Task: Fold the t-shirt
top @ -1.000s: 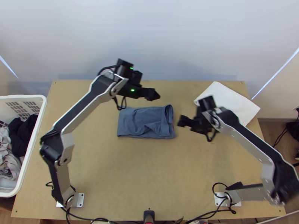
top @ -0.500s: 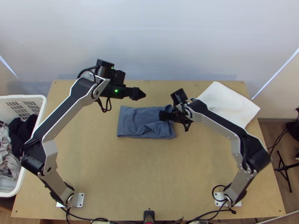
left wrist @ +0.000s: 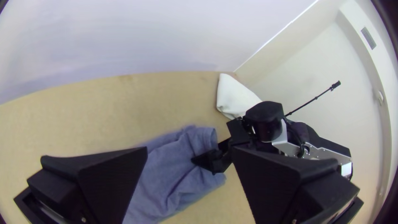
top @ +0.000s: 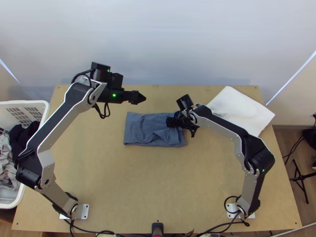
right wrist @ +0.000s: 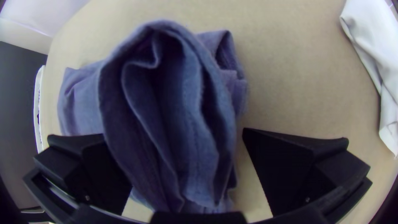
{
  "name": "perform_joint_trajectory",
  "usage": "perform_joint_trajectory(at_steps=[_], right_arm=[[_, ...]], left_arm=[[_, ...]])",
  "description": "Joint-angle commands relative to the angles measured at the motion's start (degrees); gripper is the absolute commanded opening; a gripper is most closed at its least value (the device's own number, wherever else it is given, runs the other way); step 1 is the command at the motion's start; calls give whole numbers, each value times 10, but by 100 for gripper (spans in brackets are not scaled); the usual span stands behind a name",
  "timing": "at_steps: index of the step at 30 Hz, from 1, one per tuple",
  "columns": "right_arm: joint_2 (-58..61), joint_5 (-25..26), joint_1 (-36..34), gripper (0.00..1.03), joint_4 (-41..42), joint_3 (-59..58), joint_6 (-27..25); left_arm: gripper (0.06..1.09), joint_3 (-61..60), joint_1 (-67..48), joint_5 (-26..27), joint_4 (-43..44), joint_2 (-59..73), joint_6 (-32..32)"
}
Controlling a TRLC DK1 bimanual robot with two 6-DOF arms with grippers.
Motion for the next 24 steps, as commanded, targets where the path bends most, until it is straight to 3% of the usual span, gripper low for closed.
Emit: perform_joint_trajectory(at_steps=[1,4,8,10,12,13,16,17,24], right_arm=[[15,-53,-1,99,9,2,26],[29,-116,-11,97,11,11,51],[43,-293,-37,92,14,26,120],[44,-345,-47,90,24,26,130],[44,-364,-55,82,38,22,136],[44,-369,-60,72,48,19,137],[36,-365,-76,26,68,14,136],[27,-351,-81,3,83,10,136],[-50,-326,-105,3,91,13,121]], left_arm=[[104,-6,7,1,-2,-2,2],[104,-6,7,1,-2,-1,2],[104,-12,12,1,-8,-4,2],[104,-20,17,1,-8,-8,3],[104,-29,21,1,-8,-14,4],[104,-32,21,1,-8,-16,4],[104,-40,26,1,-8,-21,4],[104,-42,27,1,-8,-22,4],[104,-49,41,1,-8,-30,8]])
